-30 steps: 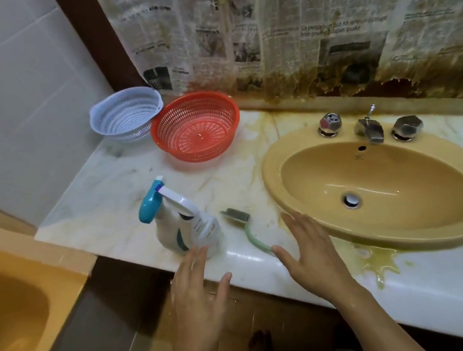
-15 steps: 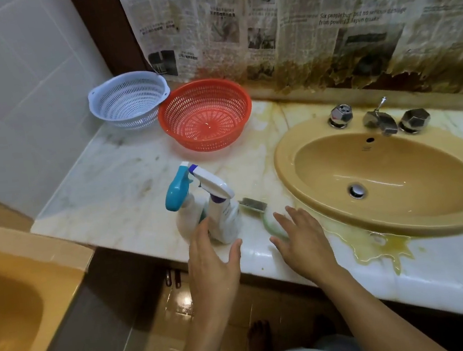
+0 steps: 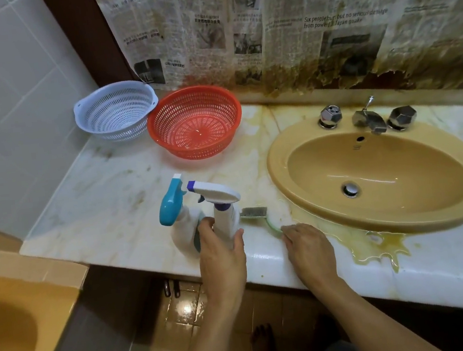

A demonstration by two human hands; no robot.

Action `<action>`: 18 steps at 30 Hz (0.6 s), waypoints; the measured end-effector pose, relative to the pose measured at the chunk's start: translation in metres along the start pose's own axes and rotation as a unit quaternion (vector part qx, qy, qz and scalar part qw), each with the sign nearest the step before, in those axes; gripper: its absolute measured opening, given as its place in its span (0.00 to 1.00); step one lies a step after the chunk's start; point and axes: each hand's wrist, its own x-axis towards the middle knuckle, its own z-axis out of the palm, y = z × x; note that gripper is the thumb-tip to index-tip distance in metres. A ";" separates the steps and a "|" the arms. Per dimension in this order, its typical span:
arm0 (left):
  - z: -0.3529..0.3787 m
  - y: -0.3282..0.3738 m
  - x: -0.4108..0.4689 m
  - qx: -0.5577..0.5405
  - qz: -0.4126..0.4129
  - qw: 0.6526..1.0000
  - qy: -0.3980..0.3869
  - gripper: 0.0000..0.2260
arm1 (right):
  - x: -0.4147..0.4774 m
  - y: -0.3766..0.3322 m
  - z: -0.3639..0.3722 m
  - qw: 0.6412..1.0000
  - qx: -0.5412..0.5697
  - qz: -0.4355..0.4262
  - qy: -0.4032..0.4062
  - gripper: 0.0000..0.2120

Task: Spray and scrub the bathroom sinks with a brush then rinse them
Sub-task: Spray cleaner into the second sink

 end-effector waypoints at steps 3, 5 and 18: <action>0.001 0.000 0.002 -0.016 0.007 1.000 -0.014 0.26 | -0.007 0.005 -0.008 0.999 0.018 0.033 0.025 0.10; 0.000 -0.002 0.003 -0.028 0.006 0.999 -0.024 0.25 | -0.012 0.009 -0.013 0.998 0.028 0.044 0.046 0.11; 0.021 0.034 -0.037 -0.049 0.116 0.979 -0.160 0.28 | -0.075 0.079 -0.066 0.978 0.028 0.112 0.174 0.11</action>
